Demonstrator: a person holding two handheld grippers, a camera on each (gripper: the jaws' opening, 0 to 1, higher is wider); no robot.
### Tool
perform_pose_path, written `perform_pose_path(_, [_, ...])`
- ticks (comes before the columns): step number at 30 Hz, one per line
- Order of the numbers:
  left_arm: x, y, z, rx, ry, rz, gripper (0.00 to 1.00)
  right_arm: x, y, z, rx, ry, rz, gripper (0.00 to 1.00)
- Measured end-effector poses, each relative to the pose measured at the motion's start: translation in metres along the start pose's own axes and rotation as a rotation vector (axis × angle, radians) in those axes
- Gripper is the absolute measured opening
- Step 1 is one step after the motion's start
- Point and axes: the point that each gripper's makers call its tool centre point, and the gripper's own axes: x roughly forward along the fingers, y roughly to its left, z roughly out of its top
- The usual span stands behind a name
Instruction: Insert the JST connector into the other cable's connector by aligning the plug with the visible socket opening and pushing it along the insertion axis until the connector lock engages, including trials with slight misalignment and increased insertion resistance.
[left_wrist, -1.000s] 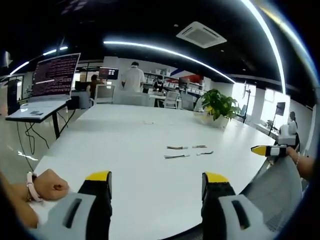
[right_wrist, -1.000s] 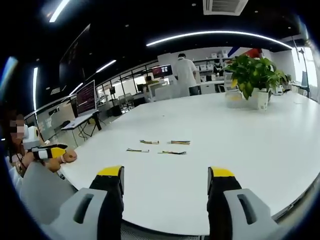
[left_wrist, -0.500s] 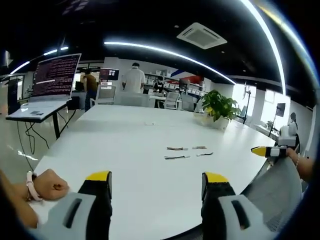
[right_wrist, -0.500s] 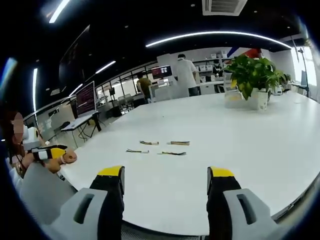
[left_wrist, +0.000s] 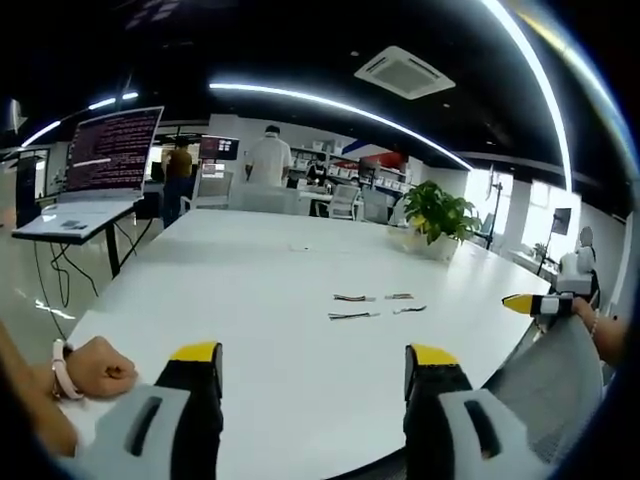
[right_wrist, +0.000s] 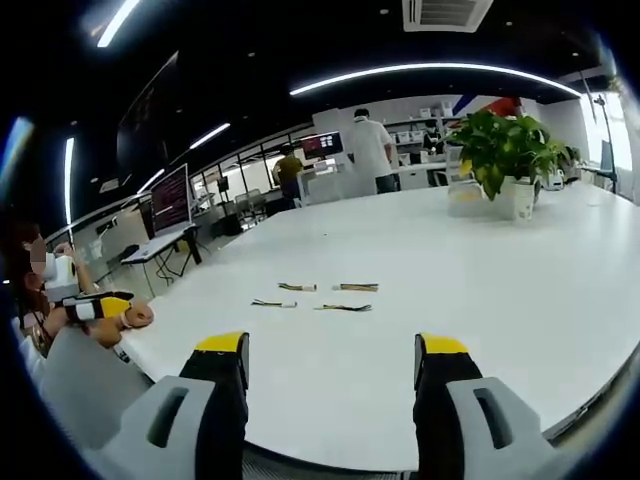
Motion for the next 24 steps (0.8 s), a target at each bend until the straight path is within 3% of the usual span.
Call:
perform_pose_path(5, [0.0,-0.001,0.001,-0.016,-0.012,-0.008,0.77,0.0,-0.001,0.0,0.001,0.002,-0.002,0.66])
perform_pose_path(9, [0.001,-0.004,0.002,-0.03,-0.016,-0.032,0.87,0.001,-0.002,-0.001,0.002,0.008,-0.006,0.66])
perform_pose_path(12, [0.001,-0.004,0.002,-0.048,-0.01,-0.047,0.88,0.0,-0.003,-0.001,0.0,0.012,-0.015,0.64])
perform_pose_path(14, [0.0,-0.011,0.008,-0.084,-0.036,-0.085,0.86,0.0,-0.002,0.002,-0.001,-0.001,-0.016,0.62])
perform_pose_path(16, [0.0,-0.013,-0.004,-0.112,0.054,-0.094,0.84,-0.001,-0.002,0.005,0.023,-0.016,-0.014,0.64])
perform_pose_path(17, [0.003,-0.011,-0.005,-0.102,0.072,-0.085,0.85,-0.001,-0.003,0.006,0.033,-0.025,-0.016,0.66])
perform_pose_path(21, [0.009,-0.013,0.009,-0.027,0.032,-0.101,0.88,0.0,0.0,0.005,0.026,-0.006,-0.009,0.68])
perform_pose_path(24, [0.017,-0.014,0.015,-0.022,0.045,-0.121,0.93,0.001,0.001,0.009,0.024,-0.004,0.01,0.75])
